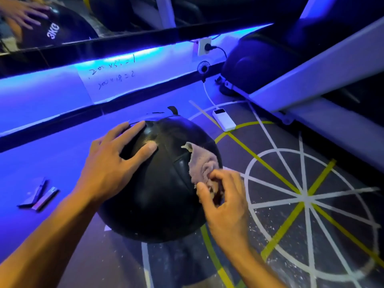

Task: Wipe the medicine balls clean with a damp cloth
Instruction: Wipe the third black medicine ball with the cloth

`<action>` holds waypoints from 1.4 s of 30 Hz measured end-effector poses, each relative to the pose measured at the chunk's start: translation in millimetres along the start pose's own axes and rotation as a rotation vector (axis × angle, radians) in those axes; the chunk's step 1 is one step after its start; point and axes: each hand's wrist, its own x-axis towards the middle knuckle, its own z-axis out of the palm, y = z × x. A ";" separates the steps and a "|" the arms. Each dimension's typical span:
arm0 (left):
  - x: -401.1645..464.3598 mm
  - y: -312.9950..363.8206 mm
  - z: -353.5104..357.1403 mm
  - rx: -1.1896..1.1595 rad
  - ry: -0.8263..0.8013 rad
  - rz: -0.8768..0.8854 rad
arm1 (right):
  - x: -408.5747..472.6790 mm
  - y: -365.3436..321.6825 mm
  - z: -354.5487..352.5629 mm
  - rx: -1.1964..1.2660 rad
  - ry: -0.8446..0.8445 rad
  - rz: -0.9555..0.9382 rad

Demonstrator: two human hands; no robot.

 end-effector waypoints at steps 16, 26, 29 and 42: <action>-17.7 23.7 17.5 0.277 -0.042 0.289 | 12.0 16.4 6.8 0.043 0.008 0.109; -11.9 4.6 -13.1 0.338 -0.060 0.157 | -8.2 89.5 40.4 0.202 -0.144 0.750; -2.5 -7.3 -26.0 0.272 -0.020 0.024 | 10.2 73.1 57.1 0.240 -0.091 0.670; 47.3 -24.2 -35.2 0.160 0.144 -0.321 | 27.7 -10.6 81.1 -0.201 -0.323 -0.458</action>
